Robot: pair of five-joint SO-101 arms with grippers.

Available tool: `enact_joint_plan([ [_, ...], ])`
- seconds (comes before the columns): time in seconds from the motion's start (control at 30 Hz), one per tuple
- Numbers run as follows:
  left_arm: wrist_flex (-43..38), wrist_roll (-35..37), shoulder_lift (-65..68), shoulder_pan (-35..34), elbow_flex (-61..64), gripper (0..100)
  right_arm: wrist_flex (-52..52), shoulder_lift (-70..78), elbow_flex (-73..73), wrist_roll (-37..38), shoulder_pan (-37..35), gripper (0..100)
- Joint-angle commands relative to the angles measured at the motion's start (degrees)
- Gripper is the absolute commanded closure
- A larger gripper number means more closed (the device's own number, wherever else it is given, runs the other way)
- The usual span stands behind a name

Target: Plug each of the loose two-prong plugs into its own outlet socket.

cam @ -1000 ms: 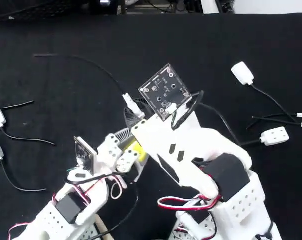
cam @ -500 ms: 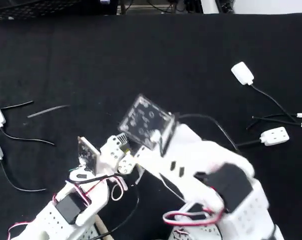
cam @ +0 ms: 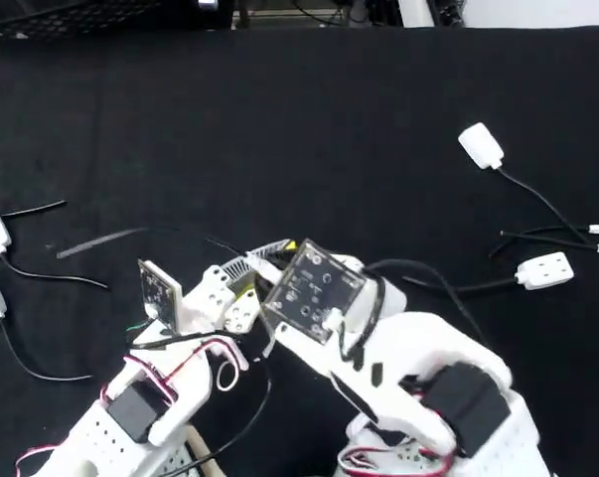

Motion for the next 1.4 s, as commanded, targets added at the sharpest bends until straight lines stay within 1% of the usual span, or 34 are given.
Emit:
enact_joint_plan([
  [0.0,7.03,0.7,-0.7,0.48,-3.03,97,-3.25,-0.84,-2.42,0.09,-0.26,98.7],
  [0.03,9.32,0.62,-0.7,1.71,-3.38,97,-3.16,-0.84,-3.3,-0.26,-0.26,98.7],
  [0.13,13.71,0.7,-0.7,4.53,-4.0,97,-1.32,-0.84,-4.35,-4.84,-0.18,98.7],
  [0.2,13.89,0.79,-0.7,4.79,-4.09,97,-0.53,-0.92,-4.44,-5.89,0.62,98.7],
  [0.3,13.71,0.53,-0.7,5.14,-4.26,97,-2.11,-0.84,-4.44,-6.42,5.1,98.7],
  [0.37,14.15,0.53,-0.62,5.14,-4.53,97,-3.43,0.04,-4.18,-8.09,7.38,98.7],
  [0.47,14.15,0.53,-0.62,4.97,-4.53,97,-4.57,4.97,-4.62,-10.9,8.7,98.7],
  [0.57,14.15,0.26,-0.62,4.62,-4.18,97,-7.12,13.14,-4.62,-10.9,8.79,98.7],
  [0.73,13.8,-6.86,-0.62,4.62,-2.95,97,-13.36,23.69,-4.53,-11.16,8.44,98.7],
  [0.83,13.27,-7.65,-0.62,5.05,-3.12,97,-16.44,26.33,-4.09,-13.89,8.7,98.7],
  [0.97,8.79,-8.26,-0.62,5.05,-1.1,97,-17.05,27.47,-3.47,-13.89,8.88,98.7],
  [1.03,6.68,-11.96,-0.62,5.05,0.48,97,-16.35,27.47,-3.21,-13.71,8.88,98.7],
  [1.13,3.78,-21.19,-0.62,5.85,1.8,97,-13.63,27.65,-3.65,-13.63,10.37,98.7],
  [1.2,3.08,-24.44,-0.62,6.55,1.8,97,-11.25,27.56,-4.53,-13.63,11.25,98.7],
  [1.27,2.99,-25.85,-0.62,6.46,1.8,97,-7.3,27.91,-6.55,-13.63,11.52,98.7],
  [1.37,2.9,-25.05,-0.62,3.82,1.8,97,-2.11,27.91,-9.19,-12.57,11.6,98.7],
])
